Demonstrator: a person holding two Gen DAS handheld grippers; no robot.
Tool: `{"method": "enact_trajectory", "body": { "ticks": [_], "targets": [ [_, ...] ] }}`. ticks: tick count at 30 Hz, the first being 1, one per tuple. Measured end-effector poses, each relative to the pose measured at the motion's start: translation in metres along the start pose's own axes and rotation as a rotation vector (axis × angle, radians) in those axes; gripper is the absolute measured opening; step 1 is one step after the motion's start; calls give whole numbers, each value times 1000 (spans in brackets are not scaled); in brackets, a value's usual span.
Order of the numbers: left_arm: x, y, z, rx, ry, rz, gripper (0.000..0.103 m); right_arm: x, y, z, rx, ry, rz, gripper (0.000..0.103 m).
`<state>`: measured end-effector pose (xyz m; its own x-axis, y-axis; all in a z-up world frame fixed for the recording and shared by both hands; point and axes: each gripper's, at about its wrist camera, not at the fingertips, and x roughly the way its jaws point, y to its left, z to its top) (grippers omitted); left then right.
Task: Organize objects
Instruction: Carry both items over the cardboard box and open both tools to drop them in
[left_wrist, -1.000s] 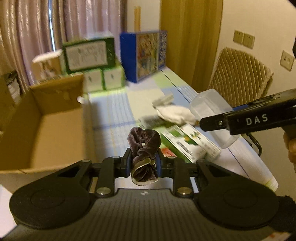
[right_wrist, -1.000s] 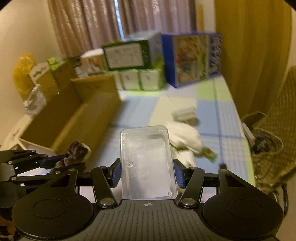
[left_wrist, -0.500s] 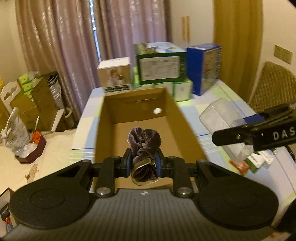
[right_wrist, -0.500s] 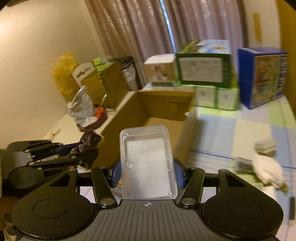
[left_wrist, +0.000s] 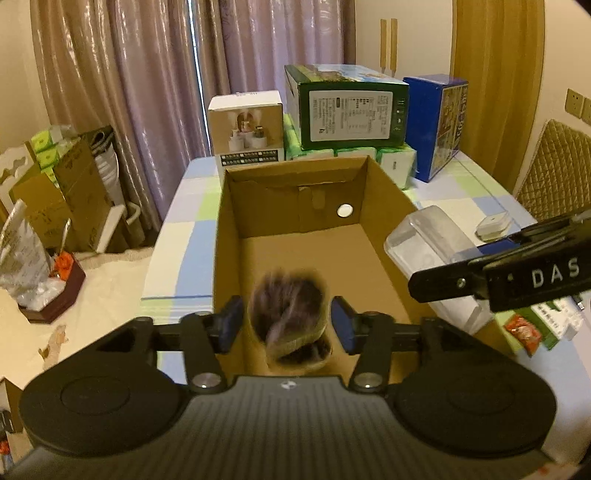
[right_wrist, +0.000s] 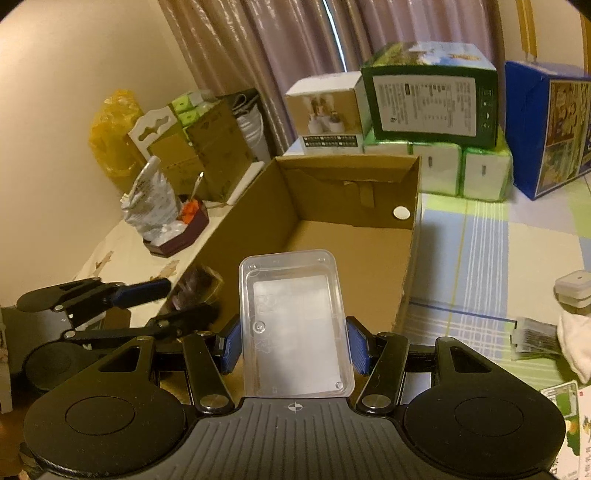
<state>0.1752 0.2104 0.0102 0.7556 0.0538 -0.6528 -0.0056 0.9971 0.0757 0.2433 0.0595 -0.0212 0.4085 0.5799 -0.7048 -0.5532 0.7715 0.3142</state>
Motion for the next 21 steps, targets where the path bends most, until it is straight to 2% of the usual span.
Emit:
{"method": "enact_trajectory", "body": {
  "ticks": [8, 11, 13, 17, 21],
  "targets": [
    [-8, 16, -5, -38, -34, 10, 48, 10, -4, -2, -5, 2, -4, 54],
    [-15, 19, -6, -55, -47, 9, 49, 11, -3, -2, -7, -25, 9, 56],
    [-20, 20, -8, -71, -47, 10, 51, 6, -6, -1, 22, -65, 17, 79],
    [-32, 21, -14, -103, -41, 19, 56, -20, -7, -1, 30, -127, 18, 80],
    [-52, 14, -21, -131, -59, 20, 61, -62, -8, -15, 18, -191, -28, 84]
  ]
}}
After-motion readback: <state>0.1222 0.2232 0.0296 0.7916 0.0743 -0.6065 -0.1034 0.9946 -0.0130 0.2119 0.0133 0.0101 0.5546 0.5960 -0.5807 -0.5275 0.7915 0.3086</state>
